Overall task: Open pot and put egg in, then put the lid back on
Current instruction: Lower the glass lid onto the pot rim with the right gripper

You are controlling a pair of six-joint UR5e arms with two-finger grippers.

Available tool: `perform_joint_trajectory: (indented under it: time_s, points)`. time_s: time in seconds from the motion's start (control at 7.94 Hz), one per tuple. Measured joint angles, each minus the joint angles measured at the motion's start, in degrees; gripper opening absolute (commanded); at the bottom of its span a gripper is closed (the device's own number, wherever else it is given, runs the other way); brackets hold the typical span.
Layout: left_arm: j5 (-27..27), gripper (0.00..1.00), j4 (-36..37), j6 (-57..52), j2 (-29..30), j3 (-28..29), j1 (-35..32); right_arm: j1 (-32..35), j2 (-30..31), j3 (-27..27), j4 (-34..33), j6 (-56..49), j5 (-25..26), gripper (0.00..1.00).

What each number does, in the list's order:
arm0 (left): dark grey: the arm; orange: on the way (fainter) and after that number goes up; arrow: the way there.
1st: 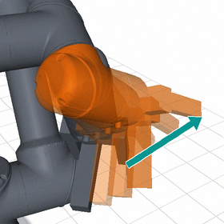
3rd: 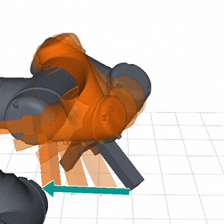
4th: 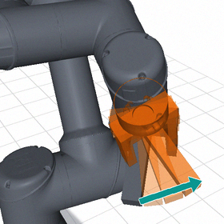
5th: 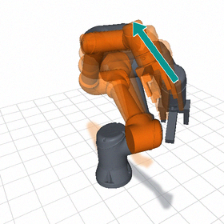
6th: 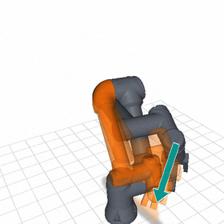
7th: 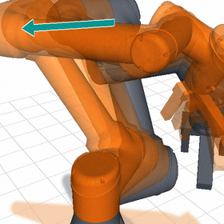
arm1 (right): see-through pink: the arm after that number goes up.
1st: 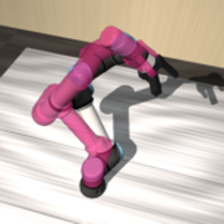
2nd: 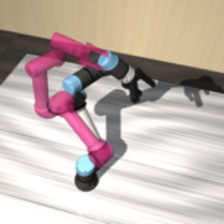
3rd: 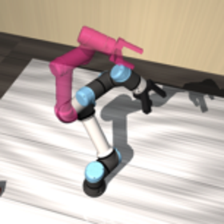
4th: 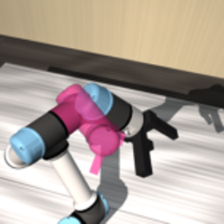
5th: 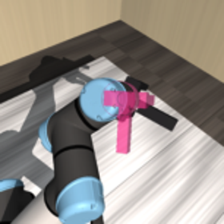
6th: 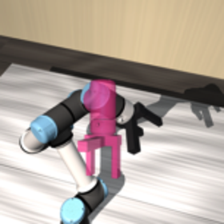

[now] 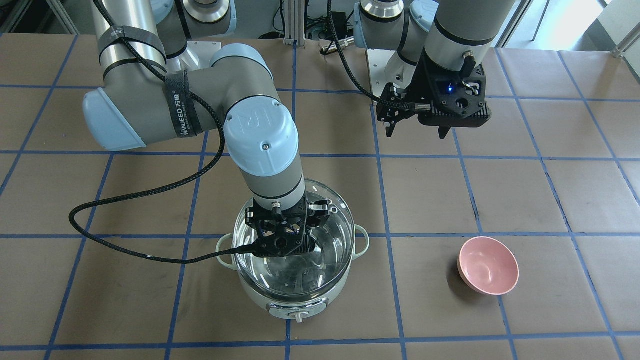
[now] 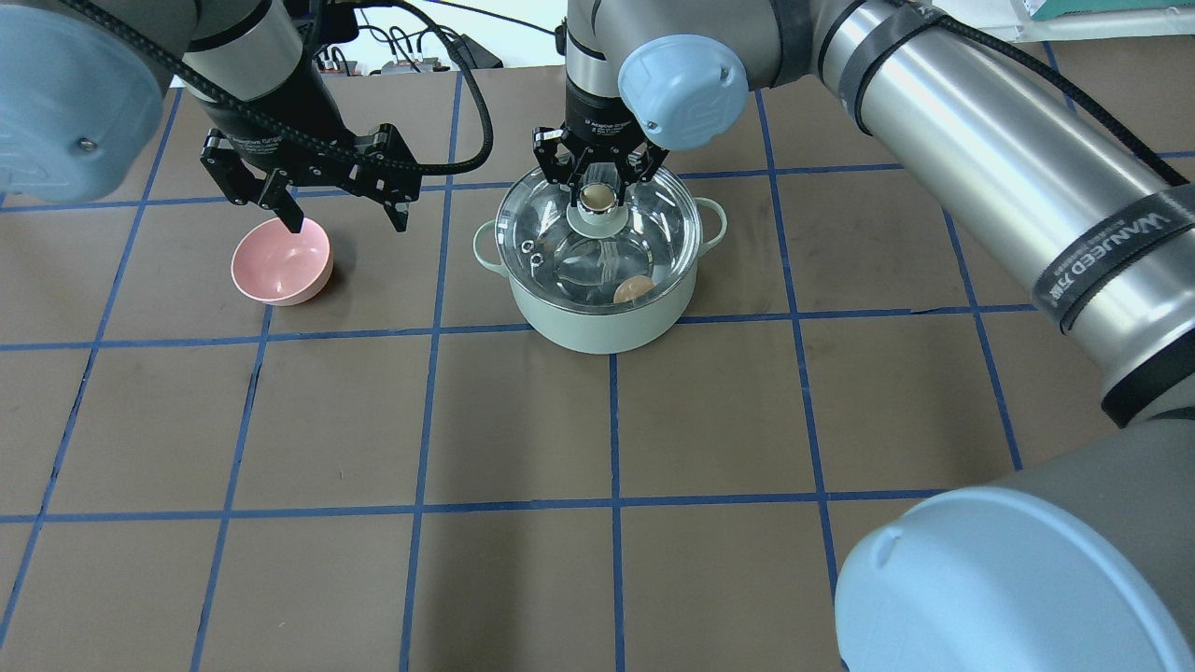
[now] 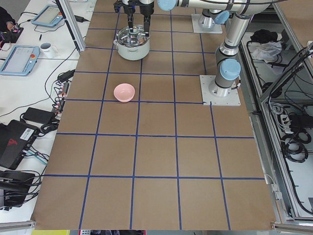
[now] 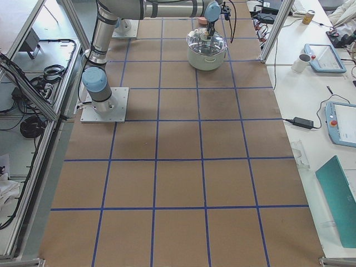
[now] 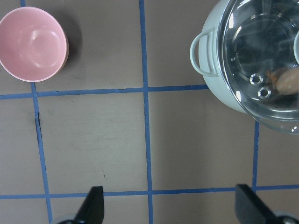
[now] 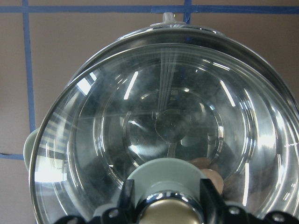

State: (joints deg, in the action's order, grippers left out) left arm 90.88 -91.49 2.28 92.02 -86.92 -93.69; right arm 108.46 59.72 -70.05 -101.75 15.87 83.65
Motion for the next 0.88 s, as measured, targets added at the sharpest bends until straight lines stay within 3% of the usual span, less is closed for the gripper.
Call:
perform_joint_trajectory:
  time_s: [0.88]
  points:
    - [-0.1, 1.00, 0.1, 0.1, 0.0, 0.0, 0.0, 0.0, -0.4, -0.2, -1.5, -1.1, 0.6, 0.00]
